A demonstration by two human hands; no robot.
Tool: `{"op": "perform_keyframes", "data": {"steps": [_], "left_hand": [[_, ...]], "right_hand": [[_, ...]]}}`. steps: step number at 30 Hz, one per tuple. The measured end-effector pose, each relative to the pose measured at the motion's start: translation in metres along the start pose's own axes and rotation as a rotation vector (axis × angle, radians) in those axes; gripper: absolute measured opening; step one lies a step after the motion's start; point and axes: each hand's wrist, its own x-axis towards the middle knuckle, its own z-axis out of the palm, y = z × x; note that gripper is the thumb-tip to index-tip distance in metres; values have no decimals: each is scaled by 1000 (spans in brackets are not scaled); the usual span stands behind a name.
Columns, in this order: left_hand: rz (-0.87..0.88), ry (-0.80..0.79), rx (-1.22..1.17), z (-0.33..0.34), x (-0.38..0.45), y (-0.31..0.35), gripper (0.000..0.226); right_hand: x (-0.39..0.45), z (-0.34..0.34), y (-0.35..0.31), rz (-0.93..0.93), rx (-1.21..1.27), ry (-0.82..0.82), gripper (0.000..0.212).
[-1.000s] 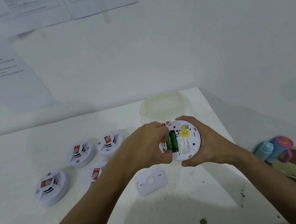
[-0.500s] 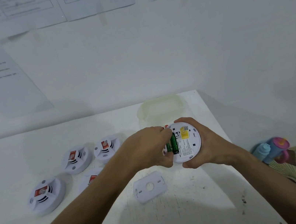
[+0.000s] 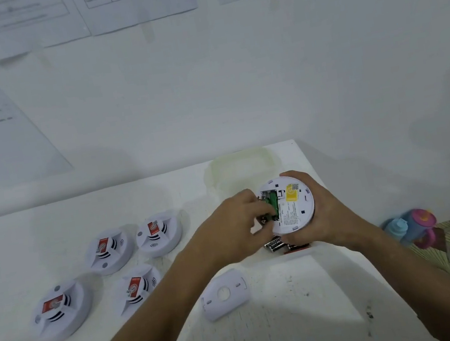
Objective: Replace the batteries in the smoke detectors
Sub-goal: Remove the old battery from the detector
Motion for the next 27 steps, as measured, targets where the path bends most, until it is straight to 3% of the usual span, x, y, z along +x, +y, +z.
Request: {"op": "perform_keyframes", "data": {"steps": [7,10,15,17,24,27], "left_hand": [[-404,296,-338,-10,40,-16,18],[-479,204,-208,-8,65,-43,16],[-418,-210,9,16,92,-61,30],[-427,-293,23,28,99,-61,29],[-417,-350,159,51,102,-67,27],[-433,-199,120,45,91,-60,28]], "right_hand": [[-4,-31,13,3,-33,68,94],[-5,-43,19,9,-40,86,93],[-4,-54,26,23,-53,58,94],[-3,-56,28,26,-61,39,94],[3,-57,28,7,-51,10,92],[4,-55,24,-1,-64,-10,91]]}}
